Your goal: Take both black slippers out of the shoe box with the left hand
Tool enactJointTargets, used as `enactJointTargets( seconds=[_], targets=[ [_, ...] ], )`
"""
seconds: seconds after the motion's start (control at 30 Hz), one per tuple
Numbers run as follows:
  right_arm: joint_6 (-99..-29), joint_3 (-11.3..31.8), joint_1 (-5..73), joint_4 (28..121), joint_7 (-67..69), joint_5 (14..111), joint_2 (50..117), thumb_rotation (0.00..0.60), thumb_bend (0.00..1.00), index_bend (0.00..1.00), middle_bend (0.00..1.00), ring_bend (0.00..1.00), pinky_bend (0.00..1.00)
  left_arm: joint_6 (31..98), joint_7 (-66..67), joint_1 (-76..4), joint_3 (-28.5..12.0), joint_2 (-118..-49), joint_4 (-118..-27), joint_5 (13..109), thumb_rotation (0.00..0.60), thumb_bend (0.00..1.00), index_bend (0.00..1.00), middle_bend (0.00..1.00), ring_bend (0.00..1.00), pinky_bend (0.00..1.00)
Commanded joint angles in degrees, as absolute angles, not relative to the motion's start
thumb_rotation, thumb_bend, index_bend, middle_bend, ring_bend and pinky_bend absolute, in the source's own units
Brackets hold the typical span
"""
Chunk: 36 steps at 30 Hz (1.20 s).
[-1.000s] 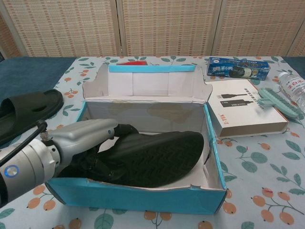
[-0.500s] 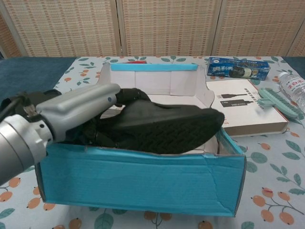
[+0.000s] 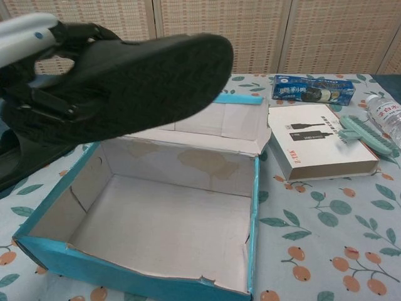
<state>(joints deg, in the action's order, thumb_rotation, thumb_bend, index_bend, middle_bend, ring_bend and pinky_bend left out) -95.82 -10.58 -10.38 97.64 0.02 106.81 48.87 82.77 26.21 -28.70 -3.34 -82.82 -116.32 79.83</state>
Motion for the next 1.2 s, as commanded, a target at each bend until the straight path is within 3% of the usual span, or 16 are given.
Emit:
enactJointTargets(
  seconds=[0.03,0.2,0.3,0.6,0.7,0.87,0.93,1.03,1.2],
  targets=[
    [-95.94,-10.60,-10.40,97.57,0.38,106.80,48.73,0.456,0.22,0.00,0.00,0.00,0.00,89.93,23.63,-23.03,-0.90,-76.43,-113.89,86.07,0.600,0.47,0.40,0.32,0.17,0.20],
    [-97.13,-11.02,-10.86,97.32,0.60,108.17,48.60,0.455,0.22,0.00,0.00,0.00,0.00,96.27,22.17,-16.60,1.48,-71.96,-102.74,87.67,0.600,0.47,0.39,0.31,0.17,0.19],
    [-98.24,-11.29,-11.30,96.98,0.99,109.05,48.51,0.456,0.22,0.00,0.00,0.00,0.00,96.21,19.30,-13.55,2.25,-71.89,-93.70,84.38,0.600,0.47,0.39,0.31,0.16,0.18],
    [-100.79,-11.93,-12.12,95.71,2.62,111.33,48.22,0.456,0.22,0.00,0.00,0.00,0.00,93.10,11.13,-8.64,1.67,-82.07,-68.73,79.89,0.600,0.46,0.38,0.31,0.15,0.15],
    [-101.84,-12.51,-12.21,94.99,4.57,112.65,47.66,0.455,0.22,0.00,0.00,0.00,0.00,91.30,7.39,-7.66,1.10,-84.62,-65.37,78.72,0.600,0.46,0.33,0.27,0.13,0.13],
    [-103.39,-12.43,-12.71,94.06,5.64,112.69,47.62,0.455,0.22,0.00,0.00,0.00,0.00,89.86,-1.69,-6.24,1.59,-87.51,-61.83,79.99,0.600,0.44,0.10,0.19,0.08,0.13],
    [-103.89,-12.40,-12.87,93.85,5.95,112.77,47.63,0.456,0.22,0.00,0.00,0.00,0.00,88.69,-5.35,-5.77,2.27,-88.12,-60.95,80.76,0.600,0.42,0.02,0.11,0.04,0.13],
    [-104.56,-12.46,-13.12,93.52,6.18,113.19,47.69,0.456,0.22,0.00,0.00,0.00,0.00,87.36,-7.98,-5.21,3.45,-88.40,-60.23,82.03,0.600,0.39,0.00,0.00,0.00,0.13],
    [-105.06,-12.51,-13.38,93.21,6.22,113.56,47.81,0.456,0.22,0.00,0.00,0.00,0.00,89.05,-14.38,-4.03,5.36,-86.88,-63.24,86.16,0.600,0.34,0.00,0.00,0.00,0.12]
  ],
)
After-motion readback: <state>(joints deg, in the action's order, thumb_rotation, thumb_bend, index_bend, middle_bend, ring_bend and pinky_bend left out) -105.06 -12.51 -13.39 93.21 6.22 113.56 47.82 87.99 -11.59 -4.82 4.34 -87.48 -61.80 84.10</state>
